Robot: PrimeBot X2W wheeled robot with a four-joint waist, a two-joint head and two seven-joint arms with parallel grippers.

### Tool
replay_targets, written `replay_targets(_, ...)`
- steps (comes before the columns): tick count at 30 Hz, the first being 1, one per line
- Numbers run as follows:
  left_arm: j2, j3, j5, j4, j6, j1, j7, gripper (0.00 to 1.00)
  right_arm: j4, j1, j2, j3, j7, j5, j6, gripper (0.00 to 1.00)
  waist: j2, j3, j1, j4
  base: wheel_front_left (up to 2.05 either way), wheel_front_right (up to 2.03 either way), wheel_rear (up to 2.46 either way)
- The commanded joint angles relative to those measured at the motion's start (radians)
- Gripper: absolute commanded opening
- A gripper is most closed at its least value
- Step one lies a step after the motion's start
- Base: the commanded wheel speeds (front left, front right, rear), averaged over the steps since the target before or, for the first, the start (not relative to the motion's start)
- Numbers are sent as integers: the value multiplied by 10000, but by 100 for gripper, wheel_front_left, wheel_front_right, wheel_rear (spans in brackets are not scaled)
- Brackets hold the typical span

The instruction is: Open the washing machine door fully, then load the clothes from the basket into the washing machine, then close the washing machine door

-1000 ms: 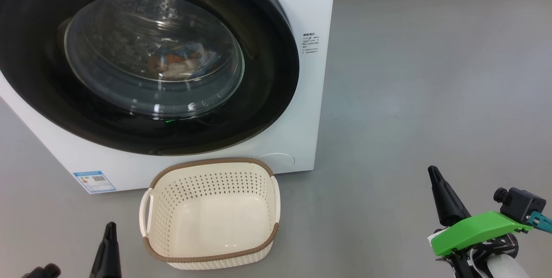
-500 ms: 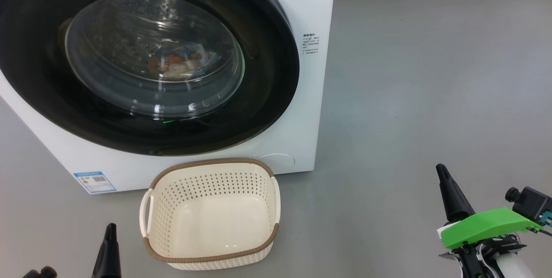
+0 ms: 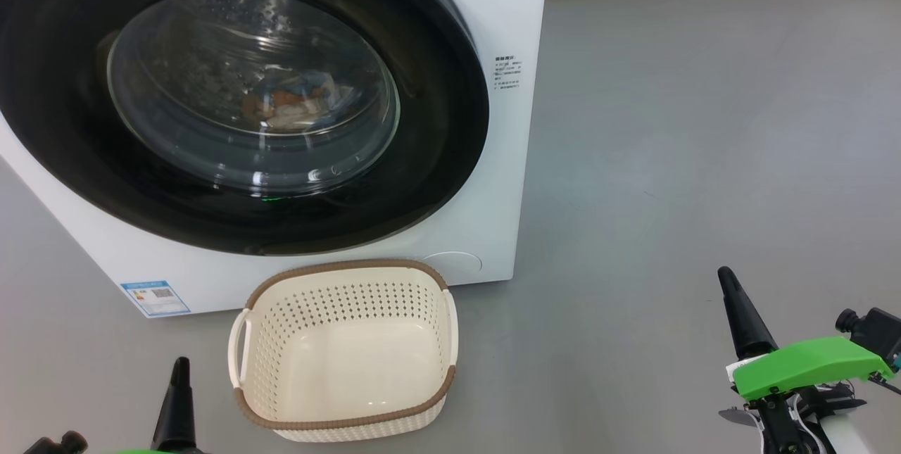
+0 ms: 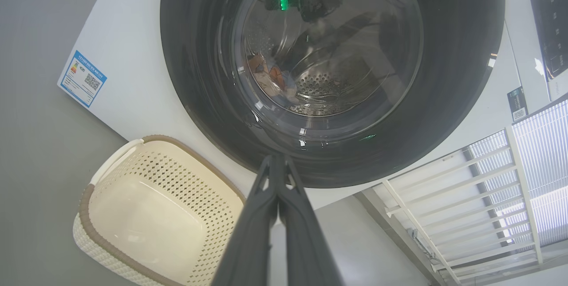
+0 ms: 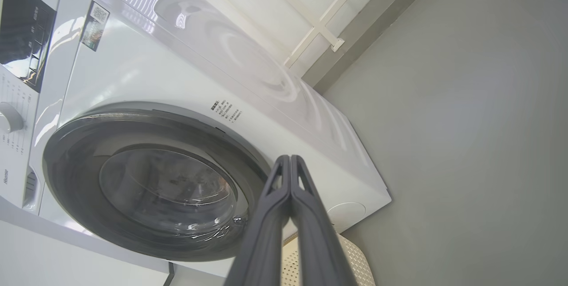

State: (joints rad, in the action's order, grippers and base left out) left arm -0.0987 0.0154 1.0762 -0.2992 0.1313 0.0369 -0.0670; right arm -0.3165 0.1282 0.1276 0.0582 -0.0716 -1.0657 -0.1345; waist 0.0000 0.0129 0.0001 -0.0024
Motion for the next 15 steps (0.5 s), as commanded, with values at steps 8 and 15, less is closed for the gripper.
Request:
replay_targets(8,-1,351,826,328,-3,430,292,0,361,25,-51,-216,252,-869,21,0,0,-14,-1,4,0,0,0)
replay_targets(15,65,438,1433,357,-4,468,498,0,410,-7,-140,-408,459,-1494,23,0,0,-25,-1,6,0,0,0)
